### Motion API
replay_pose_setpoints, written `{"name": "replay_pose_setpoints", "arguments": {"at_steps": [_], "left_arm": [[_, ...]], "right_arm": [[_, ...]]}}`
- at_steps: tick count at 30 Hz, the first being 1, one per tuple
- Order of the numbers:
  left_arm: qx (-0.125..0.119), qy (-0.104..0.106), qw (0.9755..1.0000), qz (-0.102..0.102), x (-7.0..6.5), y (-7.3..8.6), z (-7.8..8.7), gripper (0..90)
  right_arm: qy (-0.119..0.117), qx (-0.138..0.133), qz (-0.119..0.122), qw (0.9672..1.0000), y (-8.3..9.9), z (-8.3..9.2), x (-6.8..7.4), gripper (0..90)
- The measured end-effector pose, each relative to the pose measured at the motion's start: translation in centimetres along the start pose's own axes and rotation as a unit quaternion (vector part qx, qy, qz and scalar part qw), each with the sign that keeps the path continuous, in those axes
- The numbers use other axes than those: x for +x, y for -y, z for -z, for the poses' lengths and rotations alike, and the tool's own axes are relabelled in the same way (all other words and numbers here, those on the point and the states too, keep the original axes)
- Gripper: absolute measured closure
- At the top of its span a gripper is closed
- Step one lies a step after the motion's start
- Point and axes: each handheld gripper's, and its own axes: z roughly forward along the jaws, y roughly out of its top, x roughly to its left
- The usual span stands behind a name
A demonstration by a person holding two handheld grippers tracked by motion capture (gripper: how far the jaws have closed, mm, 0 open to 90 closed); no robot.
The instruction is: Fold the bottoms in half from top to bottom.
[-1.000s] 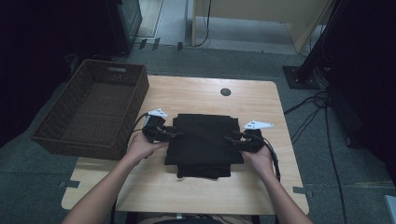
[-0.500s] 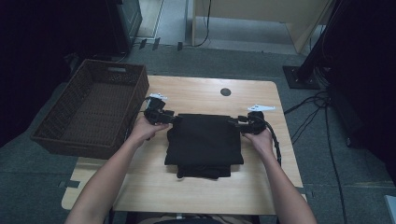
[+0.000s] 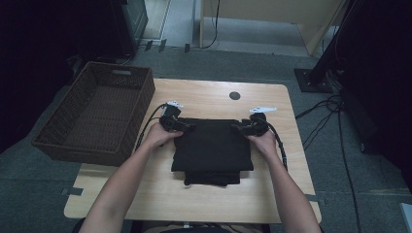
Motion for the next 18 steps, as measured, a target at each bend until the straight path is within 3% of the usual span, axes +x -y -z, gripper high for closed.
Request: {"name": "replay_pose_setpoints", "arguments": {"at_steps": [1,2,6,7,8,9,11,13,15,18], "left_arm": [[0.002,0.005,1.0000,0.001,0.1,0.1,0.1,44.1],[0.007,0.025,0.9997,0.004,0.3,0.2,0.1,55.4],[0.029,0.045,0.9986,-0.005,0.2,0.2,0.1,72.8],[0.029,0.045,0.9986,-0.005,0.2,0.2,0.1,74.7],[0.029,0.048,0.9984,-0.002,0.2,0.2,0.2,74.7],[0.024,0.056,0.9981,0.004,0.4,0.1,0.5,78.2],[0.019,0.059,0.9981,0.003,0.3,0.0,0.7,78.8],[-0.011,0.063,0.9980,-0.002,0.0,-0.4,1.6,78.8],[-0.028,0.070,0.9971,0.004,0.2,-0.6,2.1,78.6],[-0.008,0.056,0.9984,0.002,0.3,-0.4,1.7,77.4]], "right_arm": [[0.003,-0.001,0.008,1.0000,0.1,-0.1,0.2,33.2],[0.005,-0.001,0.020,0.9998,0.2,-0.1,0.4,38.1],[-0.021,0.001,0.012,0.9997,0.3,0.0,0.3,53.3],[-0.021,0.001,0.012,0.9997,0.3,0.0,0.3,53.3],[-0.023,0.002,0.013,0.9996,0.3,0.0,0.3,57.3],[-0.031,0.015,0.007,0.9994,0.1,0.2,0.2,67.5],[-0.049,0.021,-0.001,0.9986,-0.4,0.5,0.0,72.3],[-0.061,0.027,-0.010,0.9977,-1.1,0.9,0.0,73.5],[-0.062,0.012,0.000,0.9980,-1.5,1.4,0.1,73.2],[-0.060,0.014,0.003,0.9981,-1.5,1.3,0.2,70.6]]}}
